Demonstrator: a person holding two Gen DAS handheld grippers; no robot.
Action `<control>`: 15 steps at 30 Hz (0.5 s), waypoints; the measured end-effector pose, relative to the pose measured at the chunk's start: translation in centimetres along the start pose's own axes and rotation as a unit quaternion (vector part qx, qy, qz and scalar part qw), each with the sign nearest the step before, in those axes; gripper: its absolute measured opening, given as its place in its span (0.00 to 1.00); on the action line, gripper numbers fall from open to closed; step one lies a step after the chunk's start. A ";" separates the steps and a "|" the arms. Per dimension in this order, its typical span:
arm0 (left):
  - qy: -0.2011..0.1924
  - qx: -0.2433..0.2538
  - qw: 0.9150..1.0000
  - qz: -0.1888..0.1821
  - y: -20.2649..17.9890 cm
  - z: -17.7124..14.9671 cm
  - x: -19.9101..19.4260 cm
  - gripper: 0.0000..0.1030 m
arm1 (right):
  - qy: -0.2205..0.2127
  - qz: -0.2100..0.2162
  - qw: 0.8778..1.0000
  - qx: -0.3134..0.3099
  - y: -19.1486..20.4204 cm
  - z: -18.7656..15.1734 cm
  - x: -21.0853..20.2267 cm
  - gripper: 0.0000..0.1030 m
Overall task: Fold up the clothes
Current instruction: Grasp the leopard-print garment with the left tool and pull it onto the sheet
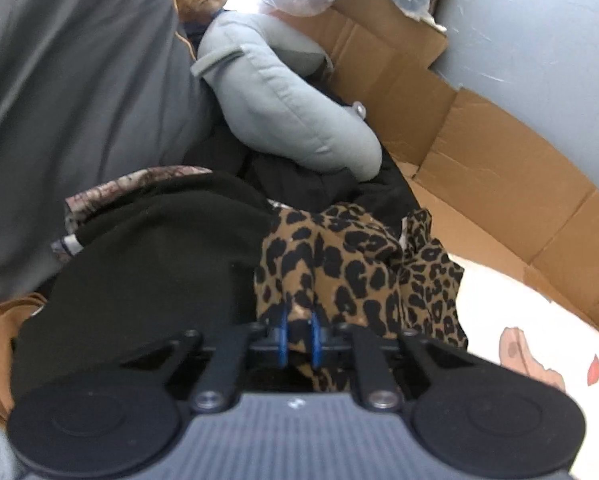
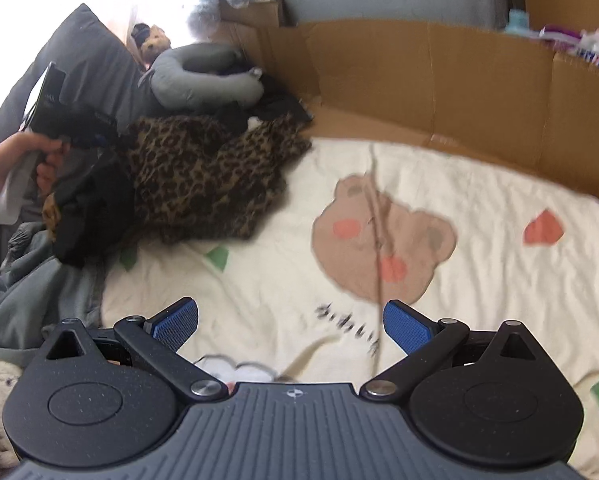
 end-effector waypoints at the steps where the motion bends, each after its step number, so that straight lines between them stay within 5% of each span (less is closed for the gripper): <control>1: -0.003 0.004 1.000 -0.002 -0.1 -0.1 -0.3 0.09 | 0.002 0.005 1.000 -0.002 0.1 -0.1 0.0 0.98; 15: -0.010 0.034 0.998 -0.057 -2.4 -5.7 -5.2 0.06 | -0.011 0.015 1.000 0.004 -0.1 0.3 -0.8 0.98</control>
Point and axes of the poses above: each gripper's, at about its wrist camera, not at the fingertips, and x roughly the way its jaws point, y to its left, z to its top, the point moved 4 cm from there along x, roughly the way its jaws point, and after that the axes turned 7 degrees about y, right-handed, at the moved point
